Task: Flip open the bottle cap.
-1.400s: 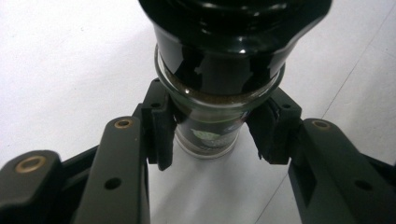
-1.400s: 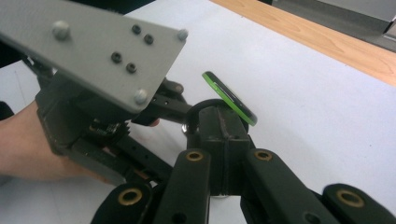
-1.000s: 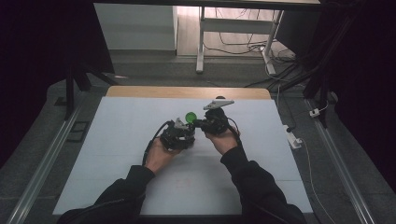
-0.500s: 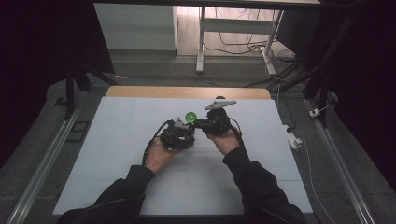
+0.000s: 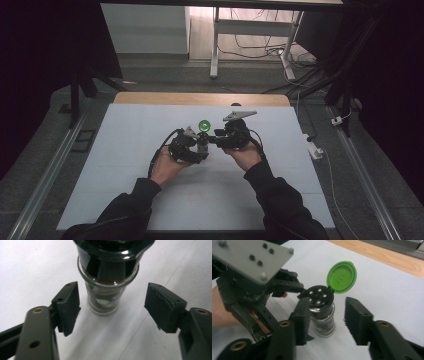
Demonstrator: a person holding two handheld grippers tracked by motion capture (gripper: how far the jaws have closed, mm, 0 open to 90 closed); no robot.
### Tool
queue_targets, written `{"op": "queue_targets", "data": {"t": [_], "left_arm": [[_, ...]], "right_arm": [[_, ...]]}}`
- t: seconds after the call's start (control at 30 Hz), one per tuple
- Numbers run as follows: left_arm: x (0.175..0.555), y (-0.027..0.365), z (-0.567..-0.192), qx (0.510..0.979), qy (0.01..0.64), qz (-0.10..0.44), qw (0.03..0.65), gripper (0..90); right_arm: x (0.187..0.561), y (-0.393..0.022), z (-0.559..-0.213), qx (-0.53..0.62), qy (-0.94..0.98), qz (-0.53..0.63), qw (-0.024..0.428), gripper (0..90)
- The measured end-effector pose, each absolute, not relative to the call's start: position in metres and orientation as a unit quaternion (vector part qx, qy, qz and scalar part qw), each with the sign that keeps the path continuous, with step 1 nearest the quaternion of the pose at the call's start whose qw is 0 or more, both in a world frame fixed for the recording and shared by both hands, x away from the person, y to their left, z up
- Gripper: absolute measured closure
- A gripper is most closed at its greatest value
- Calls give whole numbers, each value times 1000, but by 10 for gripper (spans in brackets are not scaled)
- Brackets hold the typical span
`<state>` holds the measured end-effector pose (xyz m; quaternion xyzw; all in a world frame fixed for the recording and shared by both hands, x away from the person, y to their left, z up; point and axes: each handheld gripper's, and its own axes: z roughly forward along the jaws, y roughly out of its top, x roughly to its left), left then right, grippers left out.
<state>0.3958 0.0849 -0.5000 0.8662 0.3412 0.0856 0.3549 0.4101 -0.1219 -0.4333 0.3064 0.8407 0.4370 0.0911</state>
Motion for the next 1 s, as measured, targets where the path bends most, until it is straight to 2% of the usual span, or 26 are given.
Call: {"op": "queue_targets", "data": {"t": [0.2, 0.43, 0.67, 1.0], "left_arm": [[394, 99, -498, 860, 347, 47, 372, 198], [384, 111, -486, 859, 349, 48, 371, 155], [365, 120, -477, 866, 337, 33, 369, 61], [335, 150, -466, 850, 346, 24, 395, 18]], "right_arm": [[403, -130, -434, 311, 841, 434, 93, 417], [397, -140, -436, 317, 839, 435, 79, 303], [387, -146, -434, 313, 841, 436, 67, 180], [367, -156, -433, 309, 847, 430, 51, 48]]}}
